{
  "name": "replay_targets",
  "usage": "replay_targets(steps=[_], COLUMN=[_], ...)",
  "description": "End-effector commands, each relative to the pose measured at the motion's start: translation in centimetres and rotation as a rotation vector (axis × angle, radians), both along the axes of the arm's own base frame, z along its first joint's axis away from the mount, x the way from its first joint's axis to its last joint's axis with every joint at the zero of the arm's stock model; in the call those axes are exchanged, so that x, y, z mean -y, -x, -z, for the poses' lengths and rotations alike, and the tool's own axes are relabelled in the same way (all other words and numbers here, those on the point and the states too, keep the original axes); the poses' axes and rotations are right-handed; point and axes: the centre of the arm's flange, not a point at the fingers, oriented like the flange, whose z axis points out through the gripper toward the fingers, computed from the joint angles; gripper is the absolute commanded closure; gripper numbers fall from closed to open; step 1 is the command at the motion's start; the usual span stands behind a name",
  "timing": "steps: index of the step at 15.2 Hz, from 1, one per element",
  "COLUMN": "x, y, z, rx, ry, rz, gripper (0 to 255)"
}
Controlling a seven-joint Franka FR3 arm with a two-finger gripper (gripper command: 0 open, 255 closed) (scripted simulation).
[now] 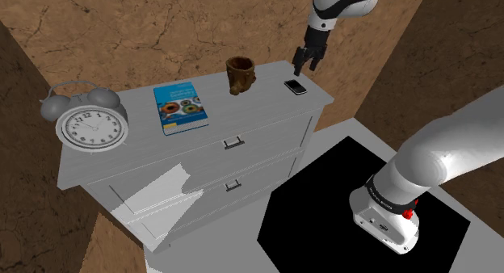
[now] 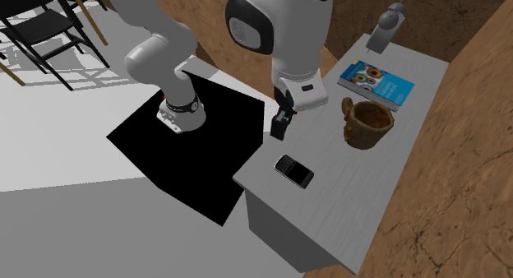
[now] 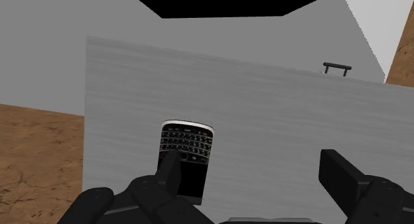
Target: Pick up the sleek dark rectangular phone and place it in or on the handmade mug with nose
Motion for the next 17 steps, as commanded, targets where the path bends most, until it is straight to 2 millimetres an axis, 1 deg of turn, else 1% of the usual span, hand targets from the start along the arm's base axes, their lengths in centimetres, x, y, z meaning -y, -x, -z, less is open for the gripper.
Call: replay_targets(steps=[1,8,9,15,16,17], x=[1.4,5.7,5.8,5.7,5.6,5.6], y=[-1.6,-7.4,-7.6,-7.5,-7.5,-7.5], z=[1.7,7.8,7.9,11.1,11.9,11.9], rx=[-0.007,-0.035,-0.035,-0.035,-0.035,-0.035], ry=[0.001,0.002,0.002,0.002,0.002,0.002], rz=[0.009,0.040,0.041,0.041,0.041,0.041], gripper=[0,0,0,0,0,0])
